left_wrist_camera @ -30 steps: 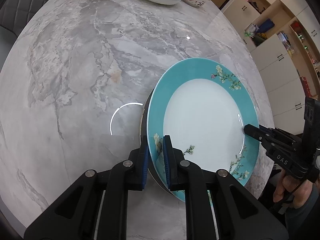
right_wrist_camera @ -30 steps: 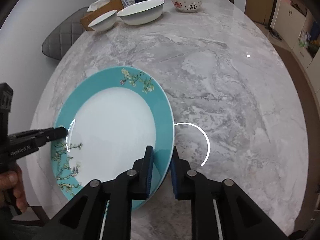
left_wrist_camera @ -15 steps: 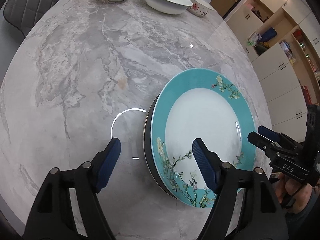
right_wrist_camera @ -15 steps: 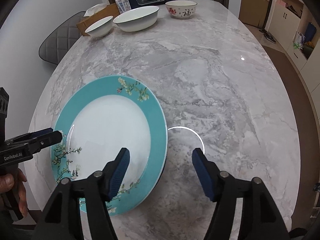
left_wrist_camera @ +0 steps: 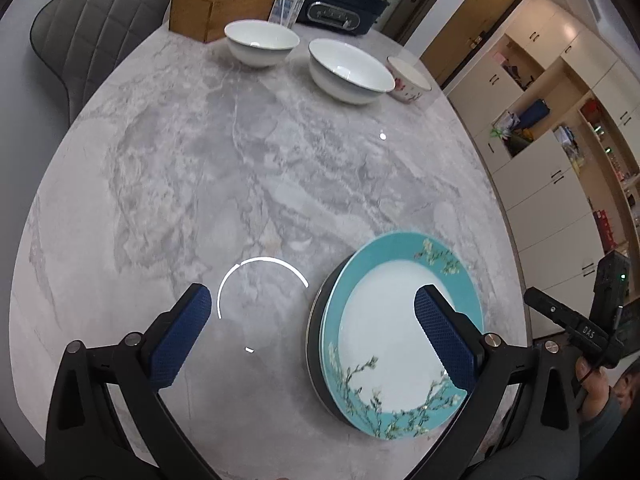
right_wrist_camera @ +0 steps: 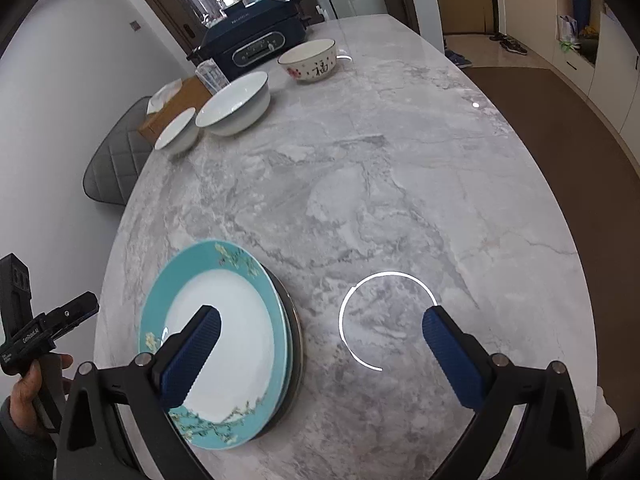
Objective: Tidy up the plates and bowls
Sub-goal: 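Move the left tool to the large white bowl rim and close on it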
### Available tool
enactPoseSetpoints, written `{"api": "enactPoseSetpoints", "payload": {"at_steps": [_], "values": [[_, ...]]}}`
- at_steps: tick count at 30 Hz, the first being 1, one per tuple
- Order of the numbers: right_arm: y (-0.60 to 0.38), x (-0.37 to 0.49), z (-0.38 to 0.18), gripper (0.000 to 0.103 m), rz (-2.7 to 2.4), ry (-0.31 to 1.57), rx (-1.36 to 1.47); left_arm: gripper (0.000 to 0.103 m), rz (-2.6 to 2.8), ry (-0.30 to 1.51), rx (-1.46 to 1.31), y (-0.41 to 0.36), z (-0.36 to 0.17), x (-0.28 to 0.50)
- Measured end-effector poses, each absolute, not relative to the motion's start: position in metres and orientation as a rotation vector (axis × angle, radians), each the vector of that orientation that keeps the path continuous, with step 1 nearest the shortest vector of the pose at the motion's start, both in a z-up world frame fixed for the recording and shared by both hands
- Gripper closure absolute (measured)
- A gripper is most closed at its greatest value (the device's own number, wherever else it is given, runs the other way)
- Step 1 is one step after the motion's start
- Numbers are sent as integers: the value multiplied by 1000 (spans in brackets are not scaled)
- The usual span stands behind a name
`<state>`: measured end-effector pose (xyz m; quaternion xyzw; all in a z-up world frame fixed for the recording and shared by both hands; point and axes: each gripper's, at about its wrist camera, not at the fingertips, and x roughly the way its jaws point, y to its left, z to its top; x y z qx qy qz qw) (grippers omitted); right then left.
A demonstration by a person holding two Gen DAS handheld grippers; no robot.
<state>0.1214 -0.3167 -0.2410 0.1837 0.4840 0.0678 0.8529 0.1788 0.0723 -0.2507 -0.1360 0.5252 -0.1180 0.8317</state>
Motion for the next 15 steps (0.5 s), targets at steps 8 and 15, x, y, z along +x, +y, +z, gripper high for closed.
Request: {"api": "enactPoseSetpoints", "payload": {"at_steps": [8,15], "values": [[-323,182,-222,0,186,1037,445,0,-201,1125,-295,73,-230,252],[-318,265,-200,0,237,1027,384,0,-151,1136,-233,56,-228,337]]}}
